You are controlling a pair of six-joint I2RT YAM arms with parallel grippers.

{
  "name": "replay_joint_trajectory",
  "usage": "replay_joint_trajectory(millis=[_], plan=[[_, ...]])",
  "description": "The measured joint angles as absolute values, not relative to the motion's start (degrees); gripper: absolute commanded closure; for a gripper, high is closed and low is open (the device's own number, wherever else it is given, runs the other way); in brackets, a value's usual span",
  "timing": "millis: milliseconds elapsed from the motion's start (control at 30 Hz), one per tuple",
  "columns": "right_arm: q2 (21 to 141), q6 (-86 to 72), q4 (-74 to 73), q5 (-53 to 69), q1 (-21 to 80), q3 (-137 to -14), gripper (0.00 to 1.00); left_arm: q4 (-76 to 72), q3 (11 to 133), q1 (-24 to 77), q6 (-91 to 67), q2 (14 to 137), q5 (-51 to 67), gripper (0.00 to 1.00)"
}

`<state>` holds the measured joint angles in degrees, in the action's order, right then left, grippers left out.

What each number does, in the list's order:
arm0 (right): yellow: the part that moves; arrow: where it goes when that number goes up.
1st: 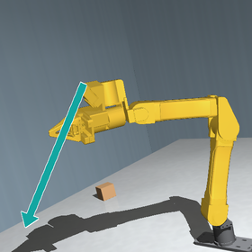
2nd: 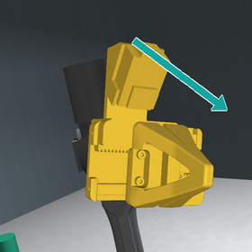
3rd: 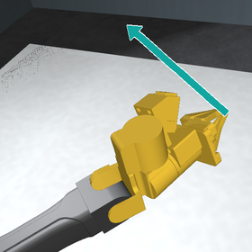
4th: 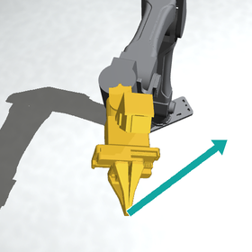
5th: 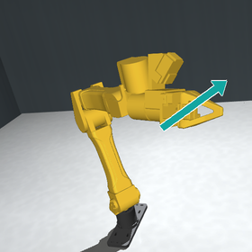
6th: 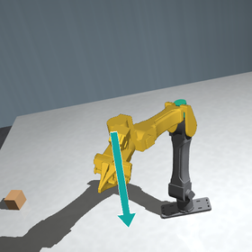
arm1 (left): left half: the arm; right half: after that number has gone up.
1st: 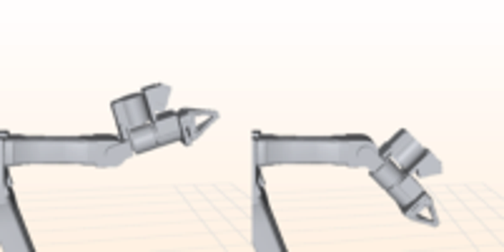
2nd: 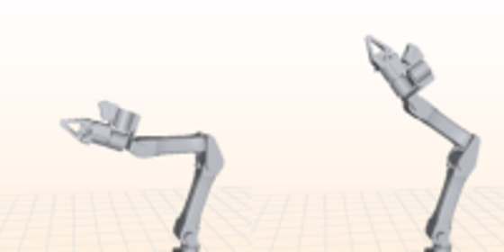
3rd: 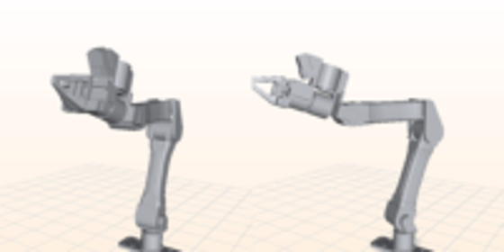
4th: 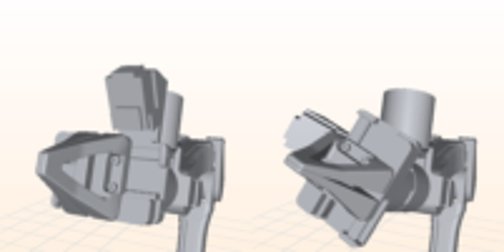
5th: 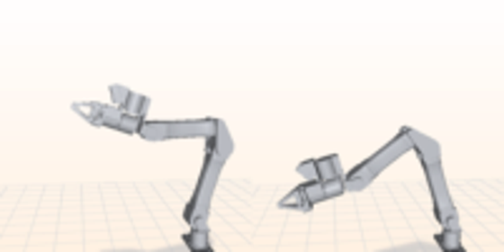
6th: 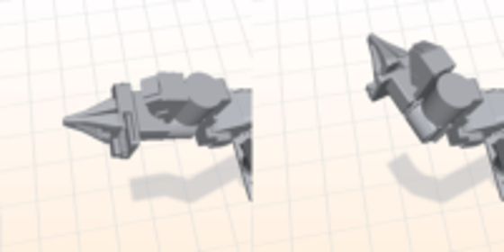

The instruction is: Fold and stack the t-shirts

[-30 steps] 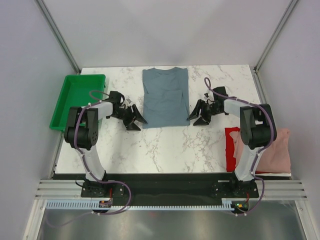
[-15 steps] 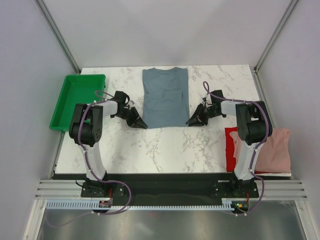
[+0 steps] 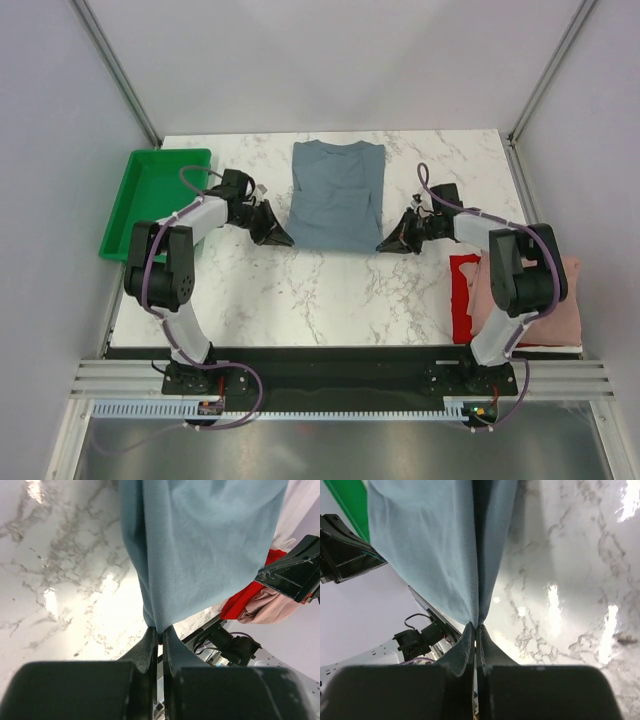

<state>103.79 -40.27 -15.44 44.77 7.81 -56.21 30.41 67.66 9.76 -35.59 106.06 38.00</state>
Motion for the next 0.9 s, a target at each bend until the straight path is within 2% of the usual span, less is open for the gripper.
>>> replay_joint_trajectory(millis=[533,767,900], plan=[[87.2,-36.4,-21.47,50.09,6.13,-52.66,1.0,34.22,67.81,11.42,-34.0,91.7,37.5,0.98],[86.56,-35.03,-22.11,50.78,6.04,-56.14,1.0,35.0,68.51,11.7,-33.74,90.61,35.79,0.98],[88.07,-35.05,-21.61,51.03,5.34,-58.48,1.0,35.46,72.84,11.7,-33.71,93.14,35.55,0.98]])
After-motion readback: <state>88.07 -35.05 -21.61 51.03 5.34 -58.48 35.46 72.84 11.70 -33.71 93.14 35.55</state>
